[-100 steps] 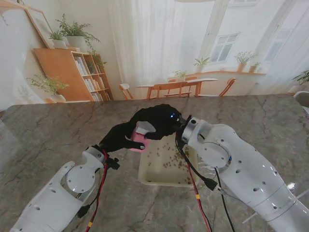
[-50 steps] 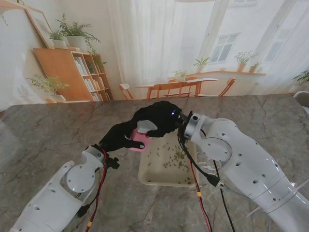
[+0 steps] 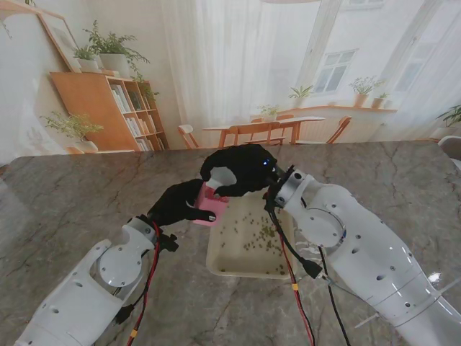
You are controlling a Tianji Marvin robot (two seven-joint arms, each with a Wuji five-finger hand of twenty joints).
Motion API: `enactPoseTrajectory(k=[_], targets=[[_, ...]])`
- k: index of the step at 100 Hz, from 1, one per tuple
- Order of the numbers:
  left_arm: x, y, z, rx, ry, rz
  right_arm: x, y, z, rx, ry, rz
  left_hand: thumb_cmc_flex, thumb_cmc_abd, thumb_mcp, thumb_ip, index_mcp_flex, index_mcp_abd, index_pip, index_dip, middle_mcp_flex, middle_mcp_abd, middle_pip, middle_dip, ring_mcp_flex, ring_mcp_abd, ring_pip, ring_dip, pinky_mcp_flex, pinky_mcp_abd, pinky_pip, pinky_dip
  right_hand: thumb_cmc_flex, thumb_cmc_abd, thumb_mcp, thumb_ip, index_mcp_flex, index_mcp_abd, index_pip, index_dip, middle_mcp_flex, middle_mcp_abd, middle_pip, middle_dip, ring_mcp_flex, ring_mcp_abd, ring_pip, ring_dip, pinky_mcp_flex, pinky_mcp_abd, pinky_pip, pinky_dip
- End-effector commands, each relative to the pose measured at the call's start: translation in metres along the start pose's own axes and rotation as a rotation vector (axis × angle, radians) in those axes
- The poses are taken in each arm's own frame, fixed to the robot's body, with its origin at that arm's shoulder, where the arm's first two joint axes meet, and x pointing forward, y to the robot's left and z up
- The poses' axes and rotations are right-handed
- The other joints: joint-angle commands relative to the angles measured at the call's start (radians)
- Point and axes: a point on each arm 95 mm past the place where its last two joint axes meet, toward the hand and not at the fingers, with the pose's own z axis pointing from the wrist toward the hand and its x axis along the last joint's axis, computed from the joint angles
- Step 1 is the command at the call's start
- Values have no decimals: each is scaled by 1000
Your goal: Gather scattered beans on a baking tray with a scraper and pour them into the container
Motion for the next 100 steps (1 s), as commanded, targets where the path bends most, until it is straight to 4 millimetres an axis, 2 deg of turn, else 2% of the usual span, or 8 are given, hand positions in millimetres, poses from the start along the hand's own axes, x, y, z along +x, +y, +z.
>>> enactPoseTrajectory(k=[1,25,52,71,100], targets=[[2,2,0,-3,0,-4,1,9,-2,-21,-27,-6,219,252,208,20,97,-181,127,46,104,-174,214,74,17,-43,28,19,8,-4,22,35,218,139,237,66,50,-24,89,-5,151,-15,147,73,109,-287,165,23,37,-221,59,34],[3,1,0,10,1,-4,-8,37,-27,-66,-167,-53,219,253,208,20,95,-181,129,47,104,-174,215,75,16,-44,27,19,8,-5,22,35,223,136,238,65,50,-18,92,-16,150,-5,151,70,106,-282,171,22,37,-226,49,28],[9,-2,-5,71,7,-36,-34,57,-83,11,-312,-149,219,255,209,21,91,-182,132,48,101,-176,214,75,16,-46,26,18,8,-8,21,34,229,133,238,66,54,-14,98,-18,152,-2,157,70,105,-277,176,23,36,-218,50,12],[12,-5,-12,109,0,-41,-55,52,-132,129,-391,-198,219,256,208,20,91,-182,133,48,101,-177,214,75,15,-45,26,18,10,-7,22,34,232,131,237,67,56,-10,100,-19,151,2,159,68,104,-275,179,23,34,-216,53,2],[11,-9,-20,129,-29,-20,-82,26,-213,319,-533,-234,219,256,209,21,90,-182,134,47,101,-176,214,75,14,-44,26,19,8,-7,21,34,239,132,236,69,56,0,101,-20,147,11,162,67,100,-267,181,22,30,-208,57,-15]])
